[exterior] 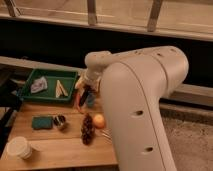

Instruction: Wipe purple bowl with brush

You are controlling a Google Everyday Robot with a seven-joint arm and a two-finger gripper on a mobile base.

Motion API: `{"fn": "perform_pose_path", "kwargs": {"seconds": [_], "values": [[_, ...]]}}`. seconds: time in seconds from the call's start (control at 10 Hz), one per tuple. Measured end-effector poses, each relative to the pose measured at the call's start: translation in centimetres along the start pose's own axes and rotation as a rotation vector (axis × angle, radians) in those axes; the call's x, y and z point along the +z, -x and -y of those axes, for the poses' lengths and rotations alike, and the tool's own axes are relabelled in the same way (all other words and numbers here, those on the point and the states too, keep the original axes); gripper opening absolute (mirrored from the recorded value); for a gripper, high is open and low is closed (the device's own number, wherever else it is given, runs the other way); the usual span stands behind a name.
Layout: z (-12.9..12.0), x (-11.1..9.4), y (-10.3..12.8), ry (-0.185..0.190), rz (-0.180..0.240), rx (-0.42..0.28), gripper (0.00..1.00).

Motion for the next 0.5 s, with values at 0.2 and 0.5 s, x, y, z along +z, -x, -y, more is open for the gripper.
{"fn": "perform_pose_path", "kwargs": {"seconds": [0.2, 0.5], "values": [[0.4, 0.4, 0.3, -0.001, -0.006, 0.014, 0.76], [1.1, 3.2, 1.0, -0.012, -0.023, 0.019, 0.76]]}}
